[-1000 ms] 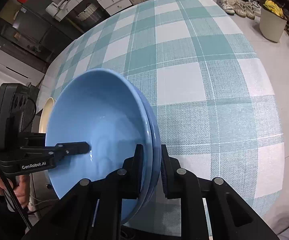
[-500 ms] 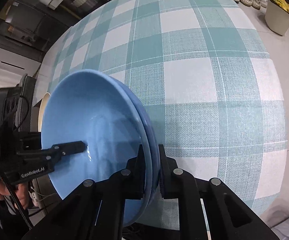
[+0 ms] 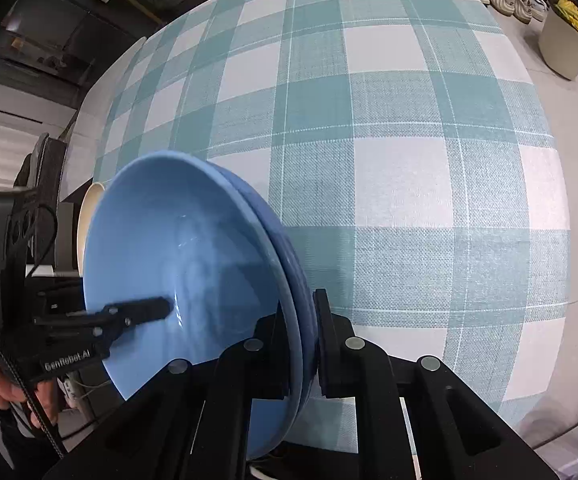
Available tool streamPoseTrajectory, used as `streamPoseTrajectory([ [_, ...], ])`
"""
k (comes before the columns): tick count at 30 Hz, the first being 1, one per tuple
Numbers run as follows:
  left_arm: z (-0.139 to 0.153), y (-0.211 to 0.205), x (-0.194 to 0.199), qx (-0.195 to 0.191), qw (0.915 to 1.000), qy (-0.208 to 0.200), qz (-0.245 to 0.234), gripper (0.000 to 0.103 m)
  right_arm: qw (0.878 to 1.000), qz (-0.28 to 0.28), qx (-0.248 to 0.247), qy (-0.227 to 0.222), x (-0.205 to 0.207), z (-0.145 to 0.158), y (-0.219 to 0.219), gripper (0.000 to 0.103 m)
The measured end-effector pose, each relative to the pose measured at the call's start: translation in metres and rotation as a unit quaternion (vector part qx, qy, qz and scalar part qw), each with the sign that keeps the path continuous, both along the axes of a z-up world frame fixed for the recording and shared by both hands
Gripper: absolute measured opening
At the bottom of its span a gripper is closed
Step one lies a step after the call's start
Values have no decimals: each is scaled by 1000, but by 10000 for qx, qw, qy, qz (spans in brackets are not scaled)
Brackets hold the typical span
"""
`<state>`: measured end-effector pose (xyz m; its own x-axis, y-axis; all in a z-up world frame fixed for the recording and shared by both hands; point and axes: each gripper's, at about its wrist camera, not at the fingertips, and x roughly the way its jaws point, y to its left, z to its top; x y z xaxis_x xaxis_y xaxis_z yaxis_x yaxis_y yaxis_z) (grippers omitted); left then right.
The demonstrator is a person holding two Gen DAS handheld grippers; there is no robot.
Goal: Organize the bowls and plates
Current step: 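Lift the blue bowl stack with both tools and carry it over the cream plates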
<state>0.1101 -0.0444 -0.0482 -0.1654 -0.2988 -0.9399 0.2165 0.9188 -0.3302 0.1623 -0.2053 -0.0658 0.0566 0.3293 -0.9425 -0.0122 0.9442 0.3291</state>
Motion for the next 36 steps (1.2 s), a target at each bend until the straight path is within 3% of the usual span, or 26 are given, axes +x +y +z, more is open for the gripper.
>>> streamPoseTrajectory([
  [11, 29, 52, 4, -53, 9985, -145, 523, 13, 9989, 419, -95, -181, 21, 34, 51, 9],
  [23, 52, 145, -5, 62, 9892, -260, 1441, 13, 9938, 1066, -17, -329, 47, 64, 152, 9],
  [29, 47, 193, -7, 101, 9812, -210, 1917, 13, 9892, 1432, -29, -316, 54, 63, 206, 9],
  [36, 29, 231, -14, 326, 9765, -84, 2130, 13, 9862, 1651, 70, -112, 61, 38, 252, 9],
])
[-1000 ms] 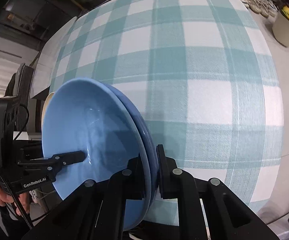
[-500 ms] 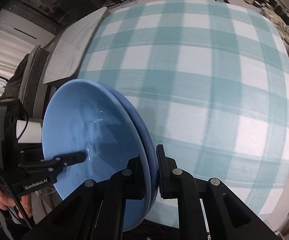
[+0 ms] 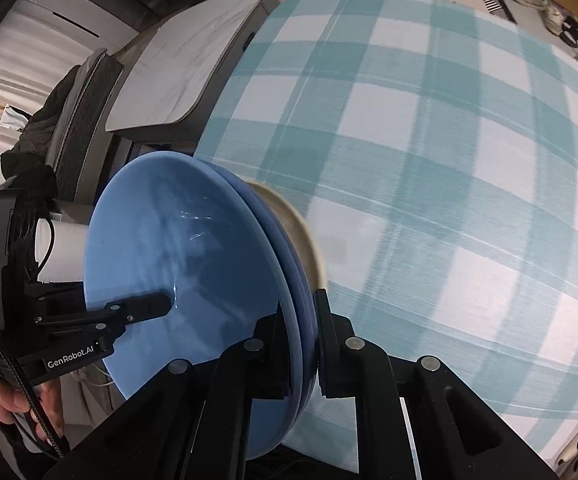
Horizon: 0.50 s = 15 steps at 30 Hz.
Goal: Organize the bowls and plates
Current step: 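Lift the blue bowl stack with both tools and carry it over the cream plates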
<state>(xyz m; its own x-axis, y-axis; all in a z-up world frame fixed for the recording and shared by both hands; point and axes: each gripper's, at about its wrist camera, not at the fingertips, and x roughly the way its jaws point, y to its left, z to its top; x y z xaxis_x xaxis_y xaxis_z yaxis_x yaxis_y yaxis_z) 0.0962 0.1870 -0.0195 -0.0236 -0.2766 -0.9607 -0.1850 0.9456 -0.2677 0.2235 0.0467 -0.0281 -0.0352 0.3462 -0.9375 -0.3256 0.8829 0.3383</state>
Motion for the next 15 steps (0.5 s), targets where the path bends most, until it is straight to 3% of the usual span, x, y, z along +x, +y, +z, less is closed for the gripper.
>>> streamPoseTrajectory([
  [7, -18, 19, -2, 128, 9997, 13, 198, 14, 9999, 118, -55, 19, 0, -18, 30, 9],
  [15, -33, 22, -4, 100, 9996, -32, 245, 14, 9994, 231, -231, -148, -6, -29, 36, 10],
])
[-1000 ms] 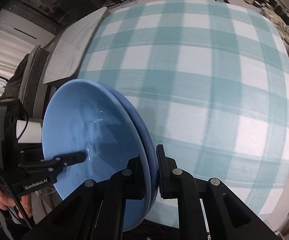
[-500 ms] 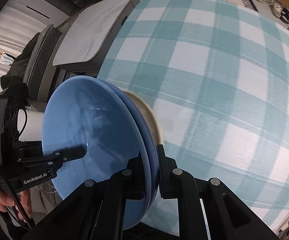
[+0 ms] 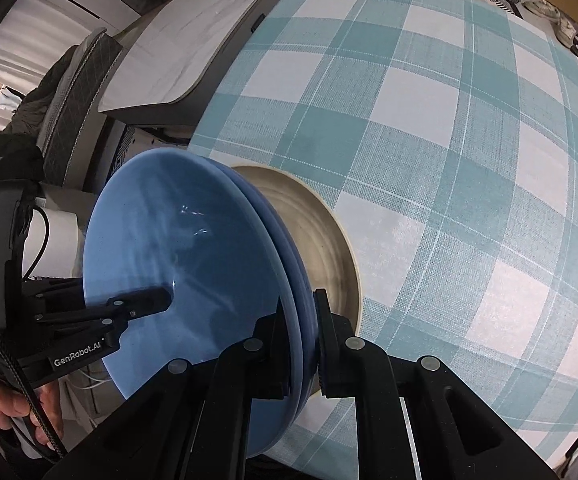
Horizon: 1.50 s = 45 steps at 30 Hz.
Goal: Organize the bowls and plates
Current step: 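Lift the blue bowl stack with both tools and carry it over the cream plates, then lower the bowl stack onto the cream plates and open both tools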
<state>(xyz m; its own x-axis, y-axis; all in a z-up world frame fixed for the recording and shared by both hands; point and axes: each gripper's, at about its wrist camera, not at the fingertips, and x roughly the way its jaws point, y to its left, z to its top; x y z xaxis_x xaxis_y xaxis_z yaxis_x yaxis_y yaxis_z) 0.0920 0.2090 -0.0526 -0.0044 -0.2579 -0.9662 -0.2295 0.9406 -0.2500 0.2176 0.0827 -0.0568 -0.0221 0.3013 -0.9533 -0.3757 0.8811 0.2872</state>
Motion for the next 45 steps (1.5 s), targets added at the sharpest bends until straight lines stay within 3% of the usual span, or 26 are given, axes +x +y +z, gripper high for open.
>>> streamPoseTrajectory([
  [18, 3, -3, -2, 53, 9997, -176, -143, 21, 9994, -7, 17, -346, -3, 10, 1, 15],
  [22, 13, -5, 0, 109, 9991, -331, -221, 45, 9990, 43, -45, -446, -4, 11, 3, 17],
  [25, 23, -6, -1, 342, 9975, -529, -335, 46, 9980, 177, -88, -605, -7, 16, 6, 19],
  [31, 31, 0, -9, 509, 9965, -624, -212, 47, 9929, 384, -249, -1094, -14, 31, 7, 36],
  [33, 37, 0, -14, 602, 9953, -735, -207, 47, 9918, 435, -199, -1189, -16, 35, 6, 52],
  [38, 48, 10, -27, 241, 9950, -963, 79, 48, 9864, 487, -3, -1568, -23, 54, -2, 53],
  [41, 68, 9, -38, 388, 9891, -1413, 159, 49, 9821, 455, 190, -1818, -29, 70, -9, 53],
  [43, 82, 8, -48, 453, 9836, -1728, 245, 55, 9781, 451, 354, -2001, -39, 82, -16, 53],
  [45, 100, 4, -61, 586, 9743, -2143, 376, 62, 9751, 445, 574, -2097, -50, 92, -23, 70],
])
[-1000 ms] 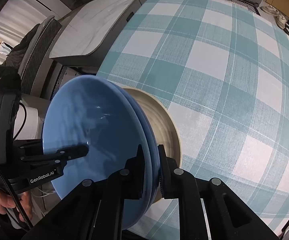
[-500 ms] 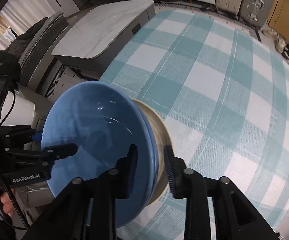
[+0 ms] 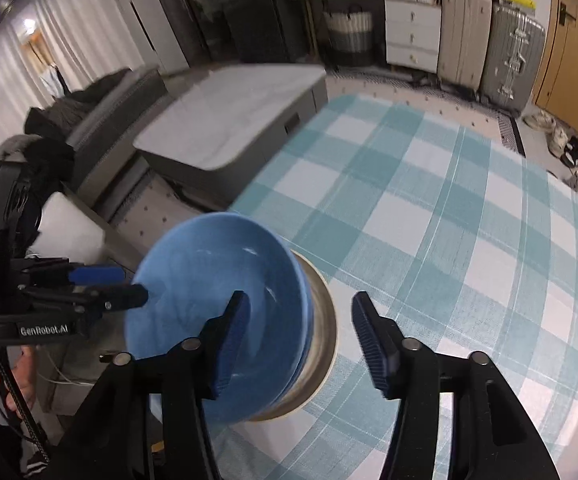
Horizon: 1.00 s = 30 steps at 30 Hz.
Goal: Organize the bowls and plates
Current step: 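Lower the bowl stack onto the cream plates and open both tools, then withdraw both open tools from the bowls on the plates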
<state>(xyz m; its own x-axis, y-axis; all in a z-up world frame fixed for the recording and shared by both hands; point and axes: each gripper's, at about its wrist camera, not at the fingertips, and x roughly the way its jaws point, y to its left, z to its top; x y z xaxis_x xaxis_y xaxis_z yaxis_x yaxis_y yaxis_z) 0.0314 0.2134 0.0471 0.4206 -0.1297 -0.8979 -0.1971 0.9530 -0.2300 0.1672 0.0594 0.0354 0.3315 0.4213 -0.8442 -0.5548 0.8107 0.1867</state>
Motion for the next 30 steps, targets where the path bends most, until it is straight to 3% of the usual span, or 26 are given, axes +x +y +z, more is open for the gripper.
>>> streamPoseTrajectory([
  [2, 18, -10, -16, 85, 9982, -593, 69, 81, 9991, 48, 400, -95, -13, 10, -10, 81],
  [4, 35, -21, -34, 296, 9917, -1232, 201, 89, 9958, -42, 749, -533, -36, 23, -24, 91],
  [7, 54, -44, -72, 785, 9668, -2376, 515, 103, 9877, -323, 973, -1177, -70, 34, -44, 101],
  [10, 51, -66, -93, 1182, 9479, -2878, 678, 103, 9786, -616, 979, -1702, -98, 35, -60, 102],
  [18, 22, -98, -106, 1267, 9422, -3041, 608, 103, 9495, -1652, 1045, -2453, -151, 15, -114, 102],
  [24, 8, -124, -118, 1905, 9295, -3124, 463, 103, 9461, -1885, 868, -2486, -168, -11, -135, 102],
  [30, -1, -127, -121, 1804, 9371, -2951, 472, 103, 9432, -2136, 706, -2445, -176, -35, -143, 102],
])
